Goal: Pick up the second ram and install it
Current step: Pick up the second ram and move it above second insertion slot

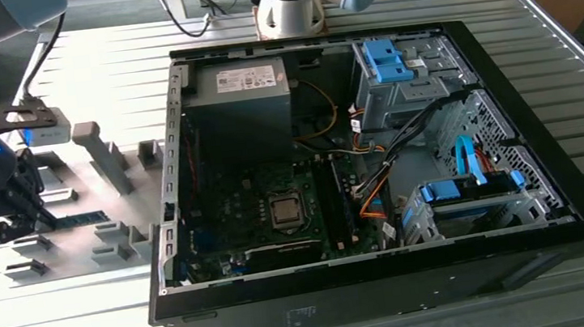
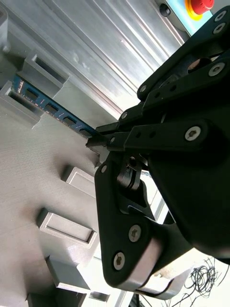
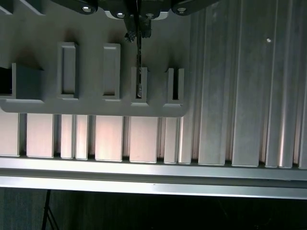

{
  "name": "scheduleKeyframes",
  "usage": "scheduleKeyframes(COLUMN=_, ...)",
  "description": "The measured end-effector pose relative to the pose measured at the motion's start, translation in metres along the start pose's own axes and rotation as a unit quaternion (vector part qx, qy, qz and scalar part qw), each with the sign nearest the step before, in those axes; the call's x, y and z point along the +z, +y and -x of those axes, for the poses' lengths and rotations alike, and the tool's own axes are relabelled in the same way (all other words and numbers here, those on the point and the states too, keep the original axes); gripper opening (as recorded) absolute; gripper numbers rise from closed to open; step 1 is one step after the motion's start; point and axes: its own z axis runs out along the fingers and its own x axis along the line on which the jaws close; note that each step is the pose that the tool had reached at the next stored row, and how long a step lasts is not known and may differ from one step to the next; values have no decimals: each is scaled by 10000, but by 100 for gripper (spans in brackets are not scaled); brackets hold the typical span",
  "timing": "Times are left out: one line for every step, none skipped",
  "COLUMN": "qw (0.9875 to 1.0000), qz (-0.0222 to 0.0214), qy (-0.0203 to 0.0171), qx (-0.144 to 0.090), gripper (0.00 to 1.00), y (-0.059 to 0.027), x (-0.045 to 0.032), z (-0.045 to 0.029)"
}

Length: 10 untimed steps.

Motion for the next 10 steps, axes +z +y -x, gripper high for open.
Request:
scheduleKeyframes(qw=10000, qz=-1, qy=0, qx=0, gripper=14, y=0, x=-4, z=0)
scheduleKeyframes(qw=10000, qz=0, qy=0, qx=0, gripper=14, y=0, x=-9, z=0)
scheduleKeyframes(qw=10000, qz=0, qy=0, qx=0, gripper=14, y=0, x=-13, z=0)
scheduleKeyframes(qw=10000, qz=-1, qy=0, qx=0, gripper=14, y=0, x=-17, z=0)
scheduleKeyframes(qw=10000, qz=-1, qy=0, qx=0, gripper=14, y=0, x=-21, z=0)
scheduleKeyframes(qw=10000, qz=-1, qy=0, qx=0, gripper=14, y=0, x=-25, z=0)
scheduleKeyframes(qw=10000, qz=0, qy=0, qx=0, gripper=14, y=0, x=-30, z=0)
scheduleKeyframes(qw=10000, qz=0, qy=0, qx=0, gripper=14, y=0, x=-34, z=0)
scheduleKeyframes(qw=10000, qz=0, qy=0, qx=0, gripper=14, y=1, x=-39, z=0)
scheduleKeyframes(qw=10000, qz=-1, qy=0, qx=0, gripper=14, y=1, x=-43, z=0)
